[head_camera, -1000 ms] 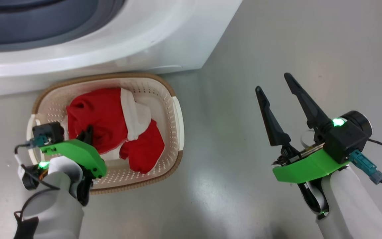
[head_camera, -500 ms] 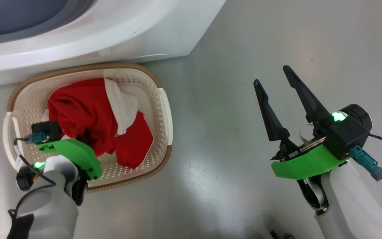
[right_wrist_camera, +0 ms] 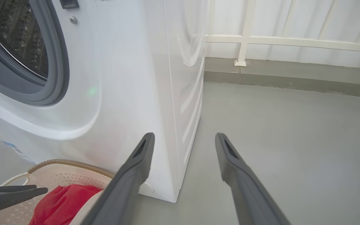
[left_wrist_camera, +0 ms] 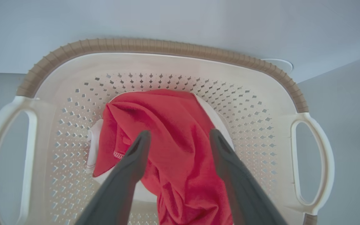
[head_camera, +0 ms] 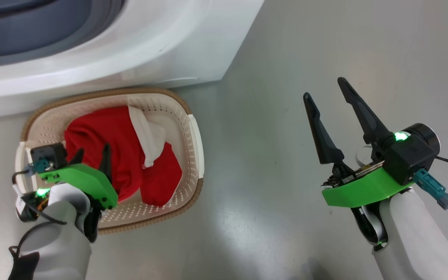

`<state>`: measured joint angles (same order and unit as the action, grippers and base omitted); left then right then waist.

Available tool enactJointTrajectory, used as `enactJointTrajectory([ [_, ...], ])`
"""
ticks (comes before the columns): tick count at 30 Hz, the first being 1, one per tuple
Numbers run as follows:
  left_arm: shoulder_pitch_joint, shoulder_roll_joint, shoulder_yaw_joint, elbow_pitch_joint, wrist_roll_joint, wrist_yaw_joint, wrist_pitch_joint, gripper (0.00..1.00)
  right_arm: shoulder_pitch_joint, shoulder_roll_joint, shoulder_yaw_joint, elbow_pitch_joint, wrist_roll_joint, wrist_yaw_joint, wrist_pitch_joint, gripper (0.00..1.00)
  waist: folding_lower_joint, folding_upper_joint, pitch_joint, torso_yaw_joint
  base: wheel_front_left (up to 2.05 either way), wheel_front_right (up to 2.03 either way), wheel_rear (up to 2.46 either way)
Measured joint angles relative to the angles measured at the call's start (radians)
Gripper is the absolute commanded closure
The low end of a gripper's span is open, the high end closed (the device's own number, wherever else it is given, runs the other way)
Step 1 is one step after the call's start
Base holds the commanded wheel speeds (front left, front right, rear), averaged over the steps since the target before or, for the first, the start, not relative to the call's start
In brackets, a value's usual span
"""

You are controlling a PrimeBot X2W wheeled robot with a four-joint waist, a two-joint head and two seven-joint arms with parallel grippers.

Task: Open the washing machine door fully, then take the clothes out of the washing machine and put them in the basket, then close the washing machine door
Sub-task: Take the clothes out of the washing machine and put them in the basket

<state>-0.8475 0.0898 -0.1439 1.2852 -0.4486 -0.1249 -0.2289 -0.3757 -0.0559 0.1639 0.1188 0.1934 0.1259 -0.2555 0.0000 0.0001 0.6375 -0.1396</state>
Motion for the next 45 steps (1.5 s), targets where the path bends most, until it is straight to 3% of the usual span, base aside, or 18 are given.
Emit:
enactJointTrajectory([
  [7, 0.040, 0.001, -0.001, -0.065, -0.010, 0.000, -0.021, 0.00, 0.009, 0.000, -0.016, 0.016, -0.001, 0.000, 0.000, 0.00, 0.0000, 0.0000, -0.058, 0.009, 0.00, 0.00, 0.00],
  [32, 0.470, -0.017, 0.176, -0.811, 0.079, 0.001, -0.024, 0.00, 0.106, 0.002, -0.063, 0.083, -0.022, 0.000, 0.000, 0.00, 0.0000, -0.0001, -0.355, 0.076, 0.00, 0.00, 0.00],
  [45, 0.720, -0.020, 0.210, -1.039, 0.163, 0.023, -0.024, 0.00, 0.194, 0.003, -0.088, 0.105, -0.036, 0.000, 0.000, 0.00, 0.0000, -0.0001, -0.512, 0.086, 0.00, 0.00, 0.00],
])
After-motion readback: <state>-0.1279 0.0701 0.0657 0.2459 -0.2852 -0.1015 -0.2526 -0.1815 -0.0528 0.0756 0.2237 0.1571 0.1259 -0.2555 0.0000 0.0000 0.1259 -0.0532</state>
